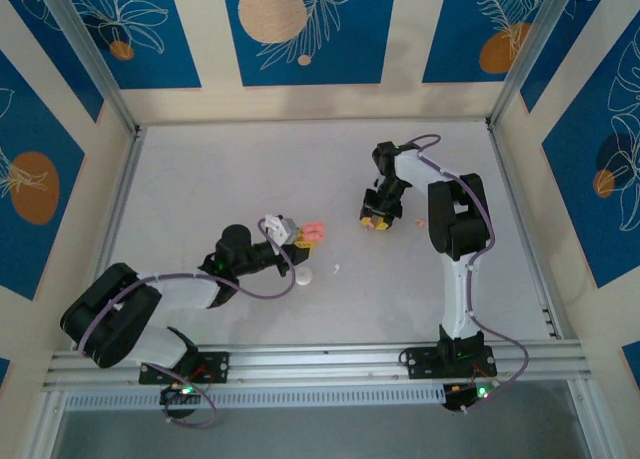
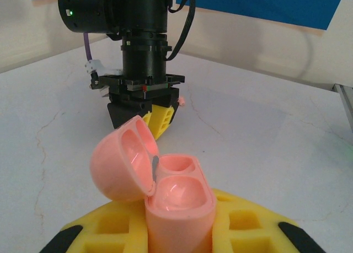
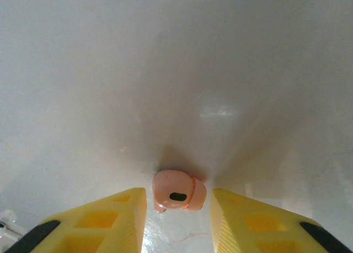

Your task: Insert the wireless bluetooth earbuds into the charging case

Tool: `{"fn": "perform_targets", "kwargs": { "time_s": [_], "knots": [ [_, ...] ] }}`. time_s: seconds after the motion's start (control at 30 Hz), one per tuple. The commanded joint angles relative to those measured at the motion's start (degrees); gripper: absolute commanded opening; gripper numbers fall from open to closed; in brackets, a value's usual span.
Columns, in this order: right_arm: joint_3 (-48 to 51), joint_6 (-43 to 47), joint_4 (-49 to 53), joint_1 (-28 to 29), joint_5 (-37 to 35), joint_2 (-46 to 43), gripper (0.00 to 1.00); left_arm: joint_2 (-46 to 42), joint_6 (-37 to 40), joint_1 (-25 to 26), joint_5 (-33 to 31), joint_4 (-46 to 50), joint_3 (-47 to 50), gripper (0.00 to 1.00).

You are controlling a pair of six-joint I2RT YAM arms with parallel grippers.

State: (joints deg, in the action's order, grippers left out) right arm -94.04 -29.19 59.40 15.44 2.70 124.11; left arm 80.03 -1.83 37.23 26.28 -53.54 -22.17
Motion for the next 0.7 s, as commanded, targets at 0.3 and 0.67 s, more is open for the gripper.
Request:
{"fn": "perform_targets", "kwargs": {
  "time_s": [0.3,0.67],
  "knots": [
    [-2.5,0.1,-0.5,0.6,-0.5,2.5,0.30,-1.6,0.3,-0.8,0.3,1.0,-0.5,0.17],
    [1.2,0.4,-3.5,1.2,-1.1,-1.7,0.26,0.8,1.9,-0.8,0.7,2.8,-1.6,0.17]
  ]
}}
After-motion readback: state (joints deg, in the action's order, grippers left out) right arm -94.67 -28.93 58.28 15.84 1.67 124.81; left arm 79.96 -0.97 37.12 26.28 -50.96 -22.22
